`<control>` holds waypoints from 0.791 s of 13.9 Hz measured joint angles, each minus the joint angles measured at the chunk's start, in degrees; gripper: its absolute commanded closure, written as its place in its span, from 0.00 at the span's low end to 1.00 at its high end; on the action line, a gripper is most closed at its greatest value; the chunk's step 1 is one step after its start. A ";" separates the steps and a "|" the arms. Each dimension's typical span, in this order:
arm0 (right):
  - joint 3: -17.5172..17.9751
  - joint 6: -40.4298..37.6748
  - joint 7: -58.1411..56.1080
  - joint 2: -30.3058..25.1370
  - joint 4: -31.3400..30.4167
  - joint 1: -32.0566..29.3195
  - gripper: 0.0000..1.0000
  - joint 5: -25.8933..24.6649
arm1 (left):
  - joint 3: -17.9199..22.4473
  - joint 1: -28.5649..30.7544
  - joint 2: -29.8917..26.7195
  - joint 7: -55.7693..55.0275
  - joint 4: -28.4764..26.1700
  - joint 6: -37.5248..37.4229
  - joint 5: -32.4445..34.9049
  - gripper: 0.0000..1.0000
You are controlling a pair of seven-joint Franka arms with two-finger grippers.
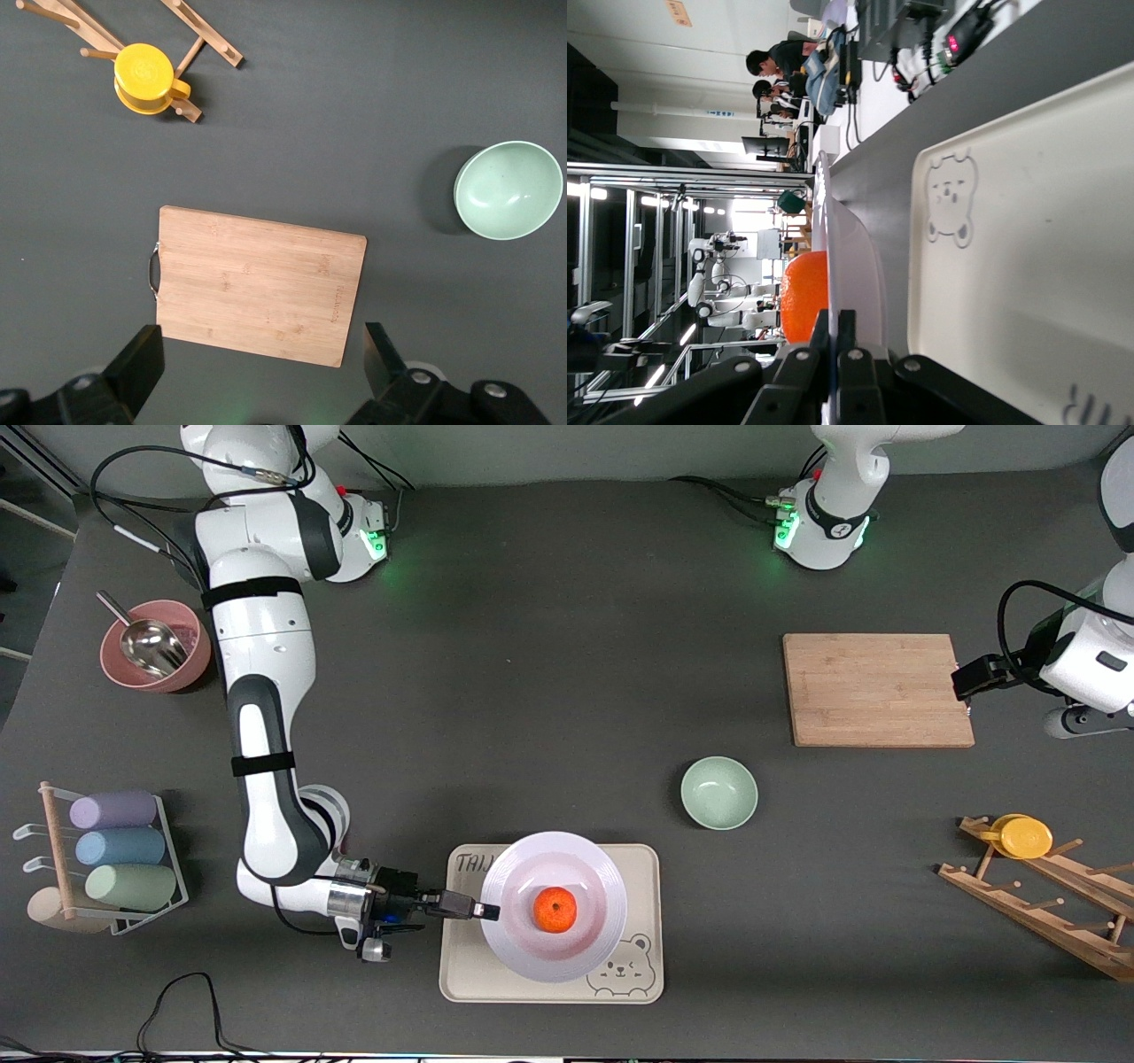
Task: Place orange and plate with both arms
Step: 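Open the right gripper to release the plate on the tray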
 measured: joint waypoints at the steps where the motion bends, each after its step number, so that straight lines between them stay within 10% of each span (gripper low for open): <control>1: 0.00 0.16 -0.53 0.87 0.04 -0.01 1.00 0.00 | -0.03 0.00 0.01 0.00 0.00 -0.09 0.00 0.00; 9: -0.01 1.27 -3.46 5.41 -0.26 -0.08 1.00 0.00 | -0.30 -0.09 0.47 -0.02 0.00 -0.43 0.00 0.00; 11: -0.01 1.33 -3.61 5.56 -0.51 -0.09 0.87 0.00 | -0.31 -0.10 0.51 -0.02 0.00 -0.72 0.00 0.00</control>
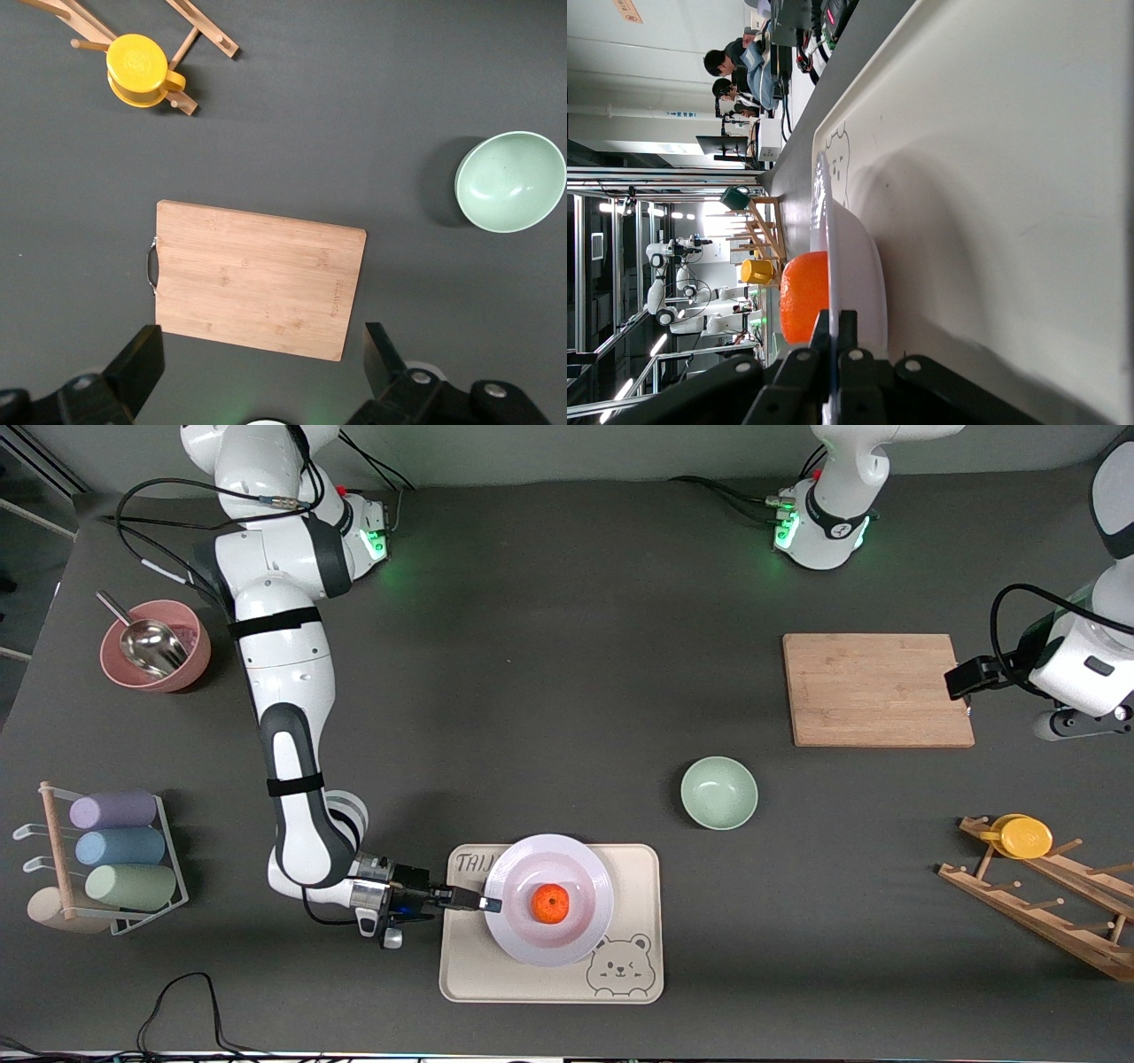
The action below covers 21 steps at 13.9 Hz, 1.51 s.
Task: Place orange and plate with both arms
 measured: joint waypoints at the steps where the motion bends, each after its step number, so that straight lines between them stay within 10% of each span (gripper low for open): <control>1: 0.00 0.00 0.00 0.00 -0.01 -0.01 0.70 0.00 | -0.02 -0.01 0.01 0.00 0.00 -0.05 0.00 0.00; 4: 0.02 -0.03 0.00 -0.02 0.01 -0.01 0.13 0.01 | -0.07 -0.04 0.01 0.00 0.00 -0.07 0.00 0.00; 6: 0.03 -0.05 0.00 -0.05 0.05 -0.01 0.03 0.01 | -0.13 -0.06 0.02 0.00 0.00 -0.07 0.00 0.00; 12: -0.03 -0.09 0.28 -0.80 0.19 -0.05 0.00 -1.87 | -0.17 -0.10 0.02 0.00 0.00 -0.09 0.00 0.00; 21: -0.52 -5.86 8.38 -18.40 -8.99 -6.90 0.00 -37.58 | -0.29 -0.13 0.03 -0.01 0.00 -0.29 0.00 0.00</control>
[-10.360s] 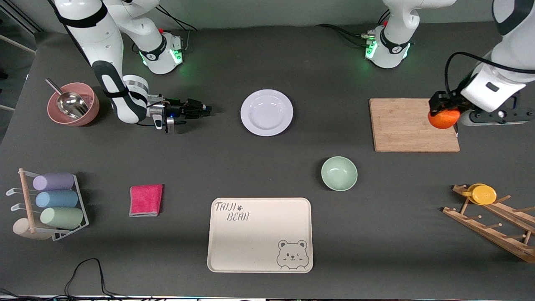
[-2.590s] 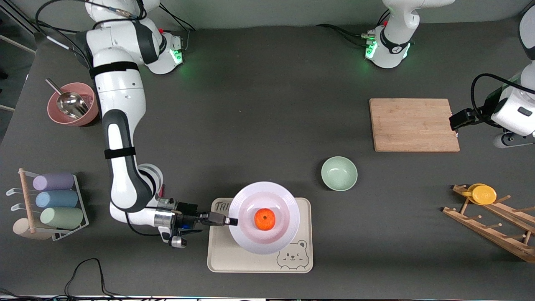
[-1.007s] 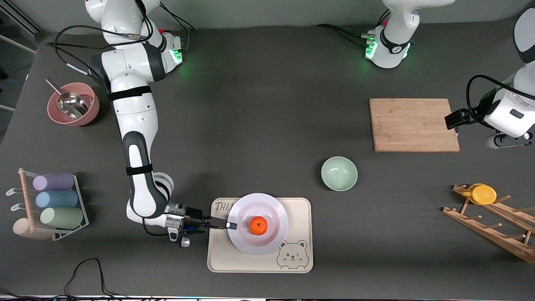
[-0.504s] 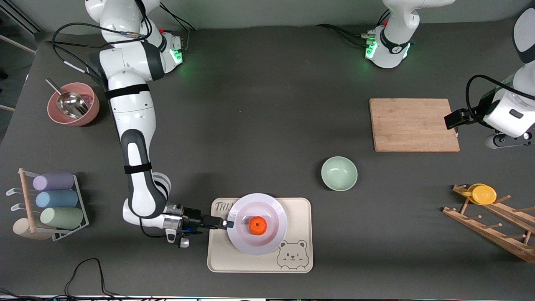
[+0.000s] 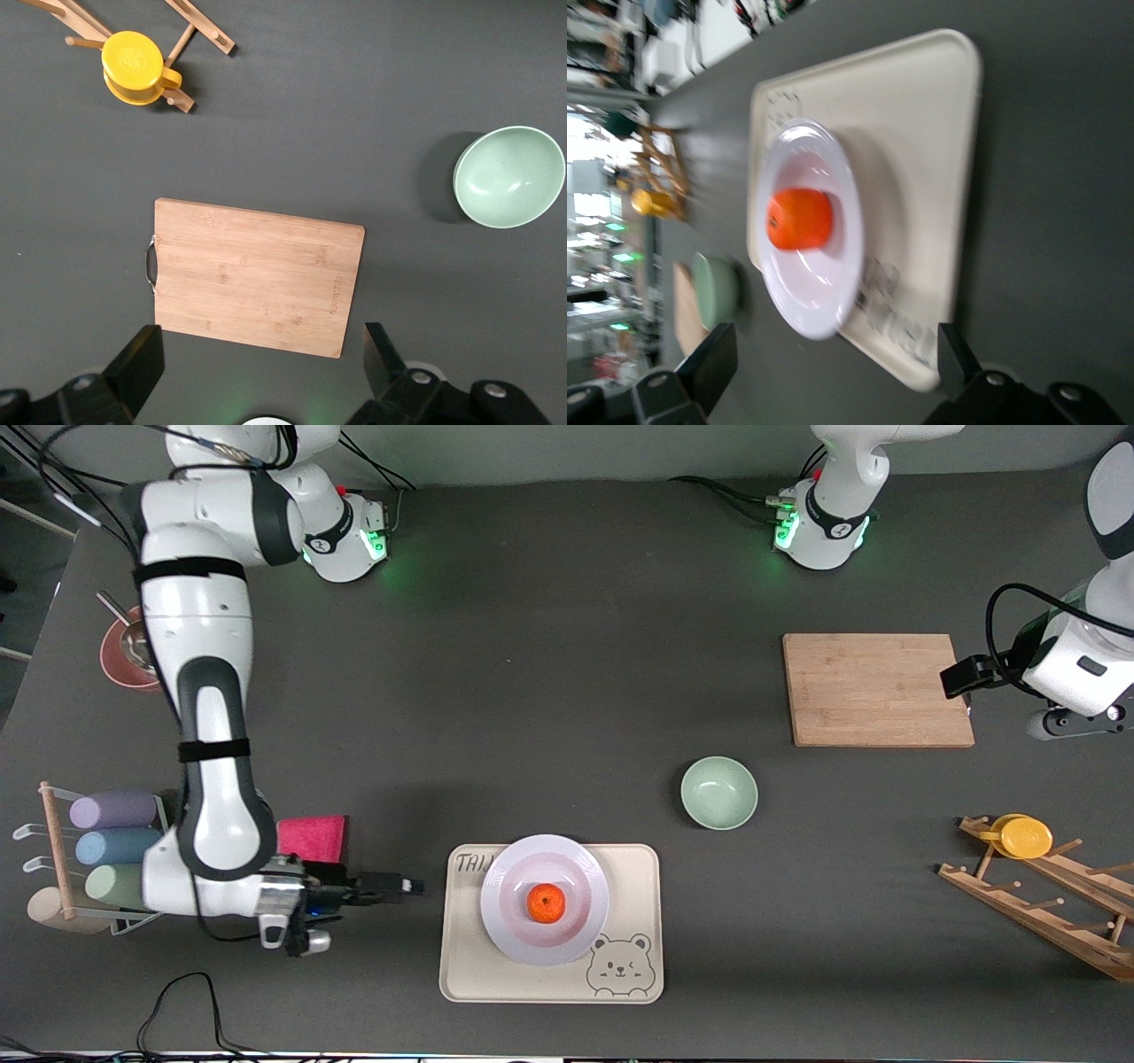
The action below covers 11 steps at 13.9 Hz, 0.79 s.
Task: Place orange and plate with both arms
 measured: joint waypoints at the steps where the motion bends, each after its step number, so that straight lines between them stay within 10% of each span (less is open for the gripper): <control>1: -0.03 -0.43 0.47 -3.40 -2.46 -0.60 0.00 -5.30 | -0.01 0.00 0.00 0.00 0.00 0.00 0.00 0.00; 11: 0.91 -18.41 15.02 -39.42 -14.86 -3.31 0.00 -52.36 | -0.30 -0.03 0.00 -0.03 0.28 -0.31 -0.10 0.00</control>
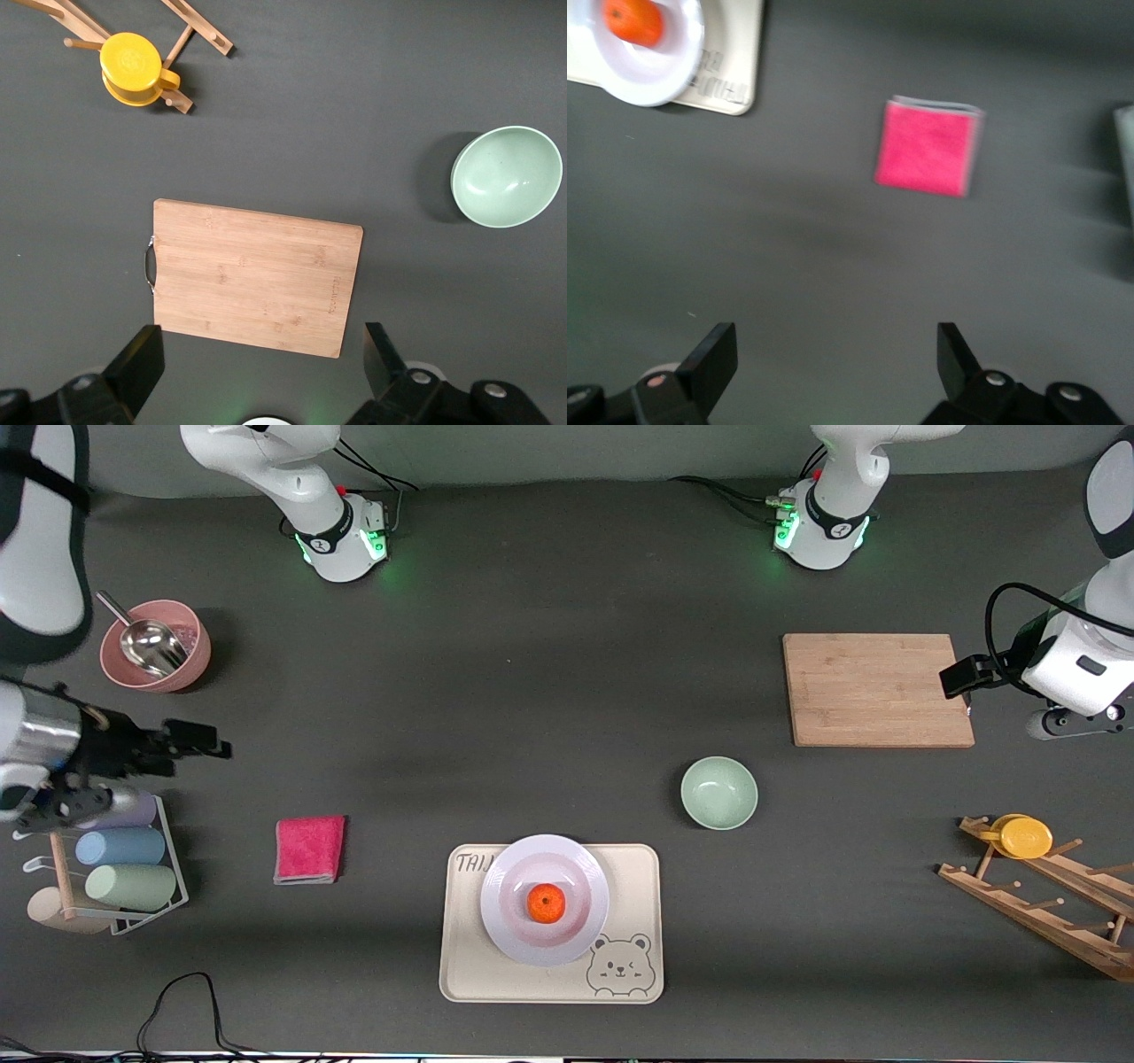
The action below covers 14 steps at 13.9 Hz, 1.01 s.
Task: Place orange and plate with both arms
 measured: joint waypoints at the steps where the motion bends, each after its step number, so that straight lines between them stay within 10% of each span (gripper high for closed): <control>1: 1.16 -0.07 1.25 -2.10 -1.24 -1.16 0.00 -2.18 | -0.39 -0.01 -0.08 -0.22 0.16 -0.37 -0.02 0.00; 5: 6.73 -0.06 4.90 -7.18 -5.04 -5.76 0.00 -7.32 | -3.04 -0.07 -1.63 -1.19 1.01 -1.34 -0.53 0.00; 14: 7.42 0.02 5.21 -8.47 -5.43 -6.21 0.00 -11.05 | -3.36 0.01 -2.30 -1.49 1.99 -2.41 -1.85 0.00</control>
